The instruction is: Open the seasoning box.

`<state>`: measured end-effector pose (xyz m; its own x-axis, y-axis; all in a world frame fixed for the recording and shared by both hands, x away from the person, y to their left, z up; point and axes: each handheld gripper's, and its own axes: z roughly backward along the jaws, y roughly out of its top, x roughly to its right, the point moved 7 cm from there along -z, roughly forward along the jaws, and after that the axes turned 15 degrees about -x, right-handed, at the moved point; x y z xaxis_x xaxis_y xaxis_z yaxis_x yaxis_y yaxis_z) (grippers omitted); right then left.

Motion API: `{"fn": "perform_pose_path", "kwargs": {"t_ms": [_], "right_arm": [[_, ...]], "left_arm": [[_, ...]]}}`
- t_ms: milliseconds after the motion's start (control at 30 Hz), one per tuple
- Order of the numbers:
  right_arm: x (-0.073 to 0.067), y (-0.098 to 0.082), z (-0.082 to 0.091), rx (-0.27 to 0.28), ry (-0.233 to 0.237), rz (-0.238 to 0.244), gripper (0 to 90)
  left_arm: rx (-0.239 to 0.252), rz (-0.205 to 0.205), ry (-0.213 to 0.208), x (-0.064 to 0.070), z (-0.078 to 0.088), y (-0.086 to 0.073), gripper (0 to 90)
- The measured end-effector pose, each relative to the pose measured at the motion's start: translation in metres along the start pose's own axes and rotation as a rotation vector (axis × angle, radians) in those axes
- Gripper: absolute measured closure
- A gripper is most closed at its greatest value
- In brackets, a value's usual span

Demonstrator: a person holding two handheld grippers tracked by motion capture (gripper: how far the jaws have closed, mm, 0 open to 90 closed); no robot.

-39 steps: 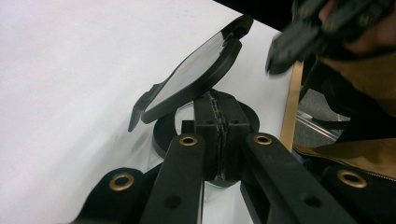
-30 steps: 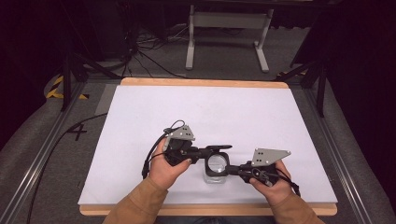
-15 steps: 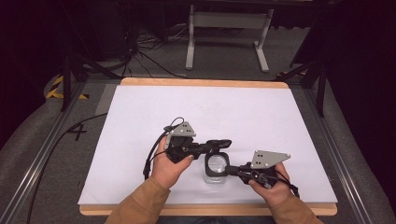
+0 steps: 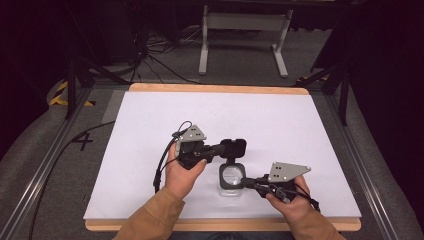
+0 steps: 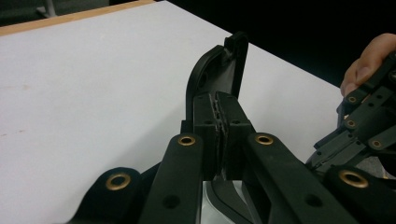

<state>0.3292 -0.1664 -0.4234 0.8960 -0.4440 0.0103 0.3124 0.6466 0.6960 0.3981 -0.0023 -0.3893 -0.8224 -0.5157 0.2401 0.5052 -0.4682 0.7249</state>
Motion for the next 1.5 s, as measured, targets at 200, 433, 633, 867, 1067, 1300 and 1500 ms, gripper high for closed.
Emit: {"fn": "perform_pose_path", "kwargs": {"t_ms": [200,433,633,867,1067,1300,1500], "right_arm": [[0.0,0.0,0.0,0.001,-0.002,-0.002,90.0],[-0.001,0.0,0.0,-0.002,-0.013,0.002,90.0],[-0.001,0.001,0.0,-0.012,0.0,-0.008,90.0],[0.009,0.009,0.015,0.039,-0.009,-0.018,90.0],[0.031,0.006,0.031,0.054,-0.054,-0.069,77.4],[0.062,-0.009,0.044,0.02,-0.1,-0.153,59.0],[0.089,-0.031,0.048,-0.013,-0.125,-0.218,50.1]], "left_arm": [[0.016,-0.004,0.026,-0.001,-0.003,0.001,89.4],[0.025,0.007,0.027,0.002,-0.006,0.006,89.2],[0.014,-0.018,0.009,0.005,0.005,0.002,81.2],[-0.02,-0.052,0.037,0.008,0.034,-0.007,72.3],[-0.081,-0.066,0.079,-0.001,0.052,-0.019,66.2],[-0.122,-0.047,0.117,-0.021,0.068,-0.036,61.3],[-0.157,0.015,0.139,-0.047,0.075,-0.056,61.7]]}}
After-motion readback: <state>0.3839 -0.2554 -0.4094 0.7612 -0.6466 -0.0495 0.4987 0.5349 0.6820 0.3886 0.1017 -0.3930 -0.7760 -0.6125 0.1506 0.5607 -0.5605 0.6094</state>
